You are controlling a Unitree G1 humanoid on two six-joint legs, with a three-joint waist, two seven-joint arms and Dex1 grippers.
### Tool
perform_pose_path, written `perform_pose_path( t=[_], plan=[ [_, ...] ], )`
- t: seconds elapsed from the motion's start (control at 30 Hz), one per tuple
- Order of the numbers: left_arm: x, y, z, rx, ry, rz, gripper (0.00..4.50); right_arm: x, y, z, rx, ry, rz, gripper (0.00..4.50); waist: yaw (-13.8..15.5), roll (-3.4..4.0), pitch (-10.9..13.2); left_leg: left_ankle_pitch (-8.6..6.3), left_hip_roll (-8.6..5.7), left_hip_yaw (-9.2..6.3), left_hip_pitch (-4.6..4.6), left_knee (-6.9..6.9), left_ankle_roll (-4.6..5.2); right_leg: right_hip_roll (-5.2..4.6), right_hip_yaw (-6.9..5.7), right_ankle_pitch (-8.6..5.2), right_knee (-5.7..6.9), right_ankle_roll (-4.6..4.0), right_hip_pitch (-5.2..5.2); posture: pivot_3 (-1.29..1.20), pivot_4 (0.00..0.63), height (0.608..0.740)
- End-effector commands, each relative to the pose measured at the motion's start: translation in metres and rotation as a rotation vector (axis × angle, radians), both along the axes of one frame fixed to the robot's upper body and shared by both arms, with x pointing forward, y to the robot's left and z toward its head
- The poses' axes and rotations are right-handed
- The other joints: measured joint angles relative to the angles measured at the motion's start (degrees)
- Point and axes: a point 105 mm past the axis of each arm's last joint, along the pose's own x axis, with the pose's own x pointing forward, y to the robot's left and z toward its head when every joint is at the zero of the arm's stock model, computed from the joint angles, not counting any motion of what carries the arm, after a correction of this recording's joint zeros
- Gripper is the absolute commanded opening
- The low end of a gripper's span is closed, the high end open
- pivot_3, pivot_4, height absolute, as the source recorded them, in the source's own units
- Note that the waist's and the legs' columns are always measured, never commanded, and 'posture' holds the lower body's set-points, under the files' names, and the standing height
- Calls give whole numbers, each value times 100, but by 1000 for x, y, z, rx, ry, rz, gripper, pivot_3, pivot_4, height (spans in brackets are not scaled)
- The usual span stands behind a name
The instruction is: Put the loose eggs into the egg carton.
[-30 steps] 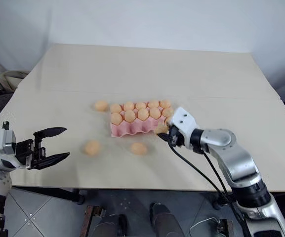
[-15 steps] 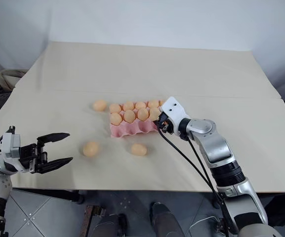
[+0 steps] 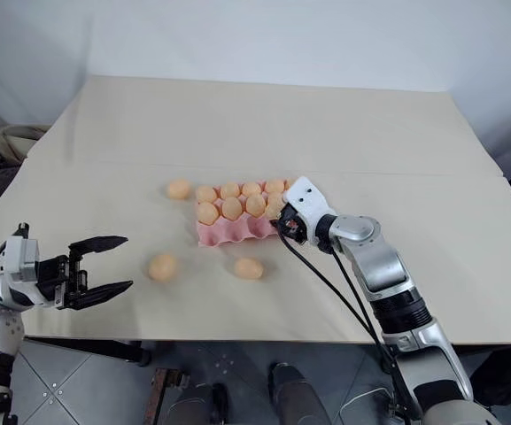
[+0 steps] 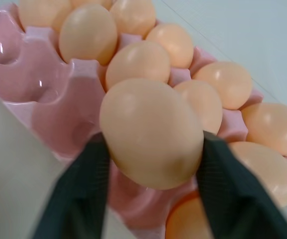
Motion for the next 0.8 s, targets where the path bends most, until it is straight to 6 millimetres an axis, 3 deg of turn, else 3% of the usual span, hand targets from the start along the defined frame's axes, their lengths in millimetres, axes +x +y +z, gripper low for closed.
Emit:
perform_pose_path(
  t=[0.03,0.1,0.27,0.43,0.63,0.8],
  plan=[
    [2,2,9,15,-49,1,4500,2,3,19,14,-66,16,3993,-4,0,0,0,0,0,1,0,0,0,1,0,1,0,0,0,150,740],
    [3,3,10,17,-54,10,4500,2,1,22,12,-73,16,4491,-1,0,0,0,0,-1,1,0,0,0,-2,0,3,0,0,0,150,740],
    [4,3,10,17,-53,4,4500,-9,1,34,27,-86,59,4491,1,1,1,0,0,1,0,-1,0,0,0,0,1,0,-1,0,150,740],
    [5,3,12,15,-56,-1,4500,-51,3,57,159,-45,224,4491,42,1,0,0,2,-5,-4,-2,0,0,-9,0,0,0,-2,0,150,740],
    [5,3,13,11,-61,-6,4500,-91,-19,48,180,92,308,4491,136,0,0,-3,2,-4,4,2,-1,-1,-11,0,-8,1,11,0,150,740],
    [6,3,15,8,-63,-11,4500,-120,-41,40,250,97,351,4491,161,-1,-1,-3,6,-6,19,2,0,1,-19,-2,-12,-1,29,0,150,740]
  ],
)
